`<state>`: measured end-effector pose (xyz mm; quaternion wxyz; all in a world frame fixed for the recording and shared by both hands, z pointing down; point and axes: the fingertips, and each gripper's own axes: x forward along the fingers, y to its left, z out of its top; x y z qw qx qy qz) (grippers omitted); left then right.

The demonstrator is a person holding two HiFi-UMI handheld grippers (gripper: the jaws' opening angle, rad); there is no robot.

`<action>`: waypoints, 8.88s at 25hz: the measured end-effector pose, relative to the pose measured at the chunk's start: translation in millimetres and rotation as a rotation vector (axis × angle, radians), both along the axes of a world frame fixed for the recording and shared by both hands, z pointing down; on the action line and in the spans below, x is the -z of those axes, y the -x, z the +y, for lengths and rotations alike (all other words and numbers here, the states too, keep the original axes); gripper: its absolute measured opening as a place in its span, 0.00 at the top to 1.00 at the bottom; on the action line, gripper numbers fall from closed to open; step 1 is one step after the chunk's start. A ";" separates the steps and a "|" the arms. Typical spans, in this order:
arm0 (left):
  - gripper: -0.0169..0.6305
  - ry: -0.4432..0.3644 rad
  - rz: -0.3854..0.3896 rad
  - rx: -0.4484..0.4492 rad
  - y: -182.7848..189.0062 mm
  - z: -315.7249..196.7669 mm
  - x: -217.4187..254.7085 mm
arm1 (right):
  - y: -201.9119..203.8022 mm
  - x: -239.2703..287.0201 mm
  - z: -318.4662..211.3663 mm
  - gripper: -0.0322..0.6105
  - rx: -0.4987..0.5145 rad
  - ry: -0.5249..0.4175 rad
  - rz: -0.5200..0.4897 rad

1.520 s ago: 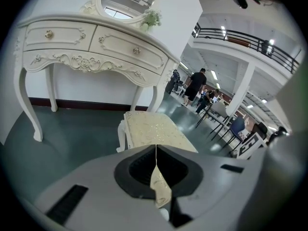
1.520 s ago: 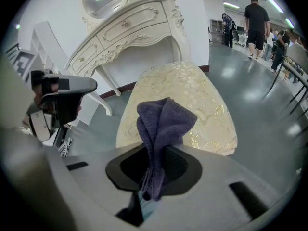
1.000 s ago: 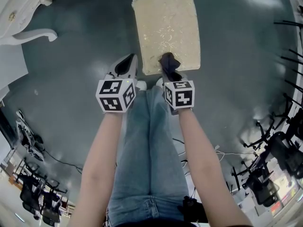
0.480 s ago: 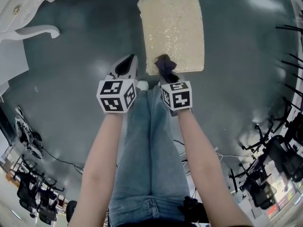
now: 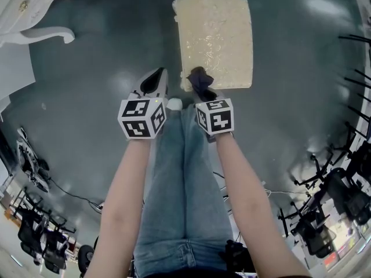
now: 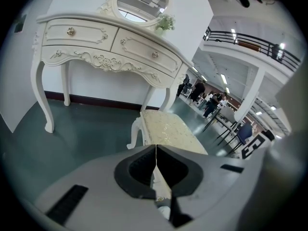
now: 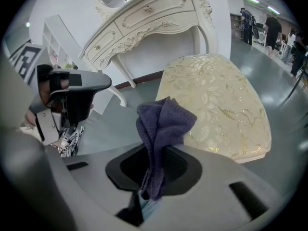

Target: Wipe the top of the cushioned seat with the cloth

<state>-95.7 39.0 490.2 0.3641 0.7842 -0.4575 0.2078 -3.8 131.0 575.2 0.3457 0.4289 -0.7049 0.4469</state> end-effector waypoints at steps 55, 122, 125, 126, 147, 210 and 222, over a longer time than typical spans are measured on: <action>0.97 0.000 0.000 -0.113 -102.8 -48.1 12.0 | -217.6 58.2 -78.8 0.88 -0.115 -0.153 0.035; 0.97 0.008 0.015 -0.039 -42.4 -28.7 5.4 | -138.0 10.4 -86.6 0.88 -0.007 0.080 0.132; 0.97 0.005 0.018 -0.029 -37.2 -29.0 4.8 | -126.9 9.5 -87.2 0.88 -0.001 0.081 0.119; 0.97 0.004 0.018 -0.026 -35.3 -29.2 4.9 | -123.2 9.5 -87.2 0.88 0.001 0.082 0.116; 0.97 0.008 0.022 0.022 -11.1 -22.0 2.3 | -59.4 13.5 -87.8 0.88 0.032 0.092 0.030; 0.97 -0.016 0.011 -0.012 -46.1 -49.9 24.4 | -104.2 71.6 -130.1 0.88 -0.063 -0.060 -0.151; 0.97 -0.003 -0.013 -0.028 -67.5 -60.4 17.6 | -194.5 51.6 -139.3 0.88 -0.114 -0.036 -0.027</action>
